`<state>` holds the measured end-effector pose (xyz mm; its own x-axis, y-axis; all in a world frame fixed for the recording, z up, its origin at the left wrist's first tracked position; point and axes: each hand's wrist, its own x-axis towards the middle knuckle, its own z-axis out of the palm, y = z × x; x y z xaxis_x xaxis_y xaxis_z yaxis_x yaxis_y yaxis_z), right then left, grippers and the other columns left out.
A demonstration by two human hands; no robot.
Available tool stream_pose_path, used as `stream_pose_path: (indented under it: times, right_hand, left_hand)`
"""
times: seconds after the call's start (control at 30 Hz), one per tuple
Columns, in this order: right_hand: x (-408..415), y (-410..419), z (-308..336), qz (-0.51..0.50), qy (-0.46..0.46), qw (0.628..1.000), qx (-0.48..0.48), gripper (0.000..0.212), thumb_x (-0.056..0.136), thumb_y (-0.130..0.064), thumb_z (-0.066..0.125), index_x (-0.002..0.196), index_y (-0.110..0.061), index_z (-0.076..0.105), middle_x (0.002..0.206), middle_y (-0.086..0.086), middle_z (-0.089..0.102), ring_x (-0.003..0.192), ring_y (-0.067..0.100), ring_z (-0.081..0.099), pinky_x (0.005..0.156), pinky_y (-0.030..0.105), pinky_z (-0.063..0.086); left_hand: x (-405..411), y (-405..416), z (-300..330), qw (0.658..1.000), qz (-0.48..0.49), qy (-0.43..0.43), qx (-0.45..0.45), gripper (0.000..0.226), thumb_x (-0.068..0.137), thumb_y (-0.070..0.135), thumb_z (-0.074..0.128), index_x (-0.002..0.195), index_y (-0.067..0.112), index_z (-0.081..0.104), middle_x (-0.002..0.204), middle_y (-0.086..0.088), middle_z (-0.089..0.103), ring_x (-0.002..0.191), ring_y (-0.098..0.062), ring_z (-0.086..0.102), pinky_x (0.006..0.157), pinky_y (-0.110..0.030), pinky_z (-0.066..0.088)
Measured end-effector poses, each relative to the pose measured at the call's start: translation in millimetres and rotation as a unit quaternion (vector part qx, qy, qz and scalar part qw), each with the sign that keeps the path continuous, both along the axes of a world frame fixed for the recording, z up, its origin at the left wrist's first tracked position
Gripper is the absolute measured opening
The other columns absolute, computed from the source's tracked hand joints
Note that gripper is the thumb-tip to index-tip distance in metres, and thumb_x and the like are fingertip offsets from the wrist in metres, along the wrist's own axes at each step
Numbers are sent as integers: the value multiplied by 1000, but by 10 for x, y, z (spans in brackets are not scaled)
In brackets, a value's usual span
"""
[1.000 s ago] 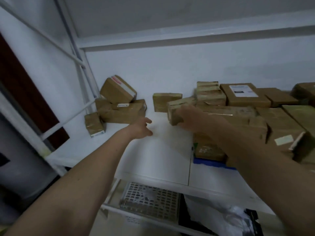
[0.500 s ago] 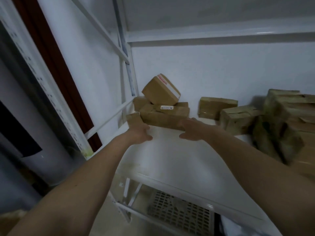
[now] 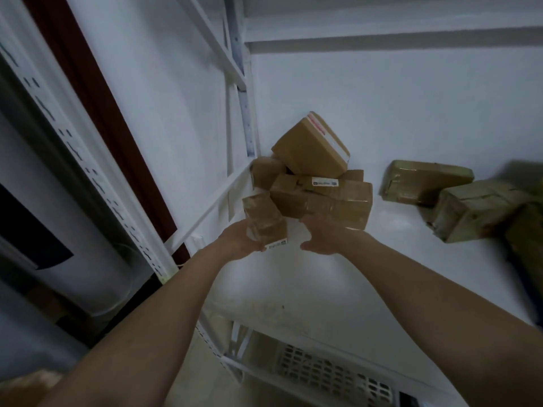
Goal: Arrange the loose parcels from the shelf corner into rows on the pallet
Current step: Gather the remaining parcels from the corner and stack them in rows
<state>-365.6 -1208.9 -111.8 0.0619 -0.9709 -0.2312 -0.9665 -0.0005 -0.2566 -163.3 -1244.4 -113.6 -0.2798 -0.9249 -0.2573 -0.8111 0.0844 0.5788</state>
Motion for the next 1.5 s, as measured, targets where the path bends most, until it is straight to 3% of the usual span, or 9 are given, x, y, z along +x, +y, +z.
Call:
stream_pose_path:
  times: [0.13, 0.23, 0.33, 0.57, 0.8, 0.93, 1.07, 1.27, 1.5]
  right_hand:
    - [-222, -345, -33, -54, 37, 998, -21, 69, 89, -34, 60, 146, -14, 26, 152, 11, 24, 141, 34, 20, 112, 49, 28]
    - [-506, -605, -62, -125, 74, 986, -78, 61, 91, -36, 57, 140, -10, 33, 143, 15, 34, 132, 35, 31, 107, 45, 33]
    - [-799, -786, -122, -212, 81, 963, -147, 46, 93, -34, 52, 130, -9, 40, 135, 17, 40, 124, 35, 37, 102, 43, 35]
    - [-1349, -1049, -353, -331, -95, 936, -65, 87, 86, -42, 62, 146, -6, 10, 145, 27, 25, 132, 42, 27, 105, 49, 31]
    - [-1527, -1157, -453, -365, -332, 870, -8, 87, 84, -27, 68, 145, -5, 10, 133, 20, 41, 111, 30, 50, 98, 46, 46]
    - [-1540, -1052, -395, -376, -308, 874, -19, 96, 78, -37, 74, 147, -11, 12, 140, 15, 38, 122, 32, 47, 98, 39, 46]
    - [-1586, -869, -200, -379, -318, 866, -72, 91, 73, -32, 79, 142, -10, 25, 136, 12, 47, 121, 30, 51, 102, 43, 45]
    - [-1538, -324, 104, -415, -262, 861, -133, 92, 76, -36, 77, 142, -13, 18, 138, 13, 40, 125, 32, 45, 96, 40, 43]
    - [-1356, 377, 330, -447, -262, 839, -164, 118, 72, -36, 80, 150, -11, -5, 148, 18, 28, 132, 35, 37, 106, 43, 35]
  left_hand:
    - [-138, -209, 45, 1000, -15, -17, -19, 64, 92, 30, 62, 146, 14, 33, 146, -9, 40, 130, -26, 43, 101, -28, 37]
    - [-311, -490, 99, 999, -17, -11, -47, 59, 91, 35, 62, 141, 13, 40, 139, -9, 48, 122, -25, 50, 87, -25, 39]
    - [-520, -842, 100, 997, 9, -39, -61, 74, 89, 49, 59, 147, 13, 30, 147, -9, 41, 129, -27, 45, 93, -30, 39]
    - [-1002, -1528, -93, 988, 9, -145, -49, 105, 73, 84, 44, 149, 14, 27, 148, -12, 42, 135, -30, 39, 116, -45, 21]
    - [-1182, -1754, -229, 989, -2, -147, 1, 112, 66, 89, 44, 152, 22, 21, 154, -5, 33, 142, -25, 28, 117, -50, -1]
    - [-1231, -1713, -199, 993, 11, -117, -12, 112, 61, 84, 58, 146, 17, 32, 150, -9, 39, 139, -29, 32, 117, -48, 7]
    - [-1296, -1581, -64, 1000, -1, -27, -14, 101, 58, 71, 75, 133, 9, 48, 133, -11, 54, 117, -28, 53, 94, -35, 43]
    - [-1356, -1257, 140, 997, -33, 62, -20, 91, 61, 63, 78, 129, 9, 52, 107, 2, 53, 90, -15, 46, 63, -22, 39]
    - [-1300, -751, 350, 995, -42, 85, -24, 96, 64, 64, 75, 134, 4, 47, 131, -10, 54, 116, -28, 53, 78, -30, 41]
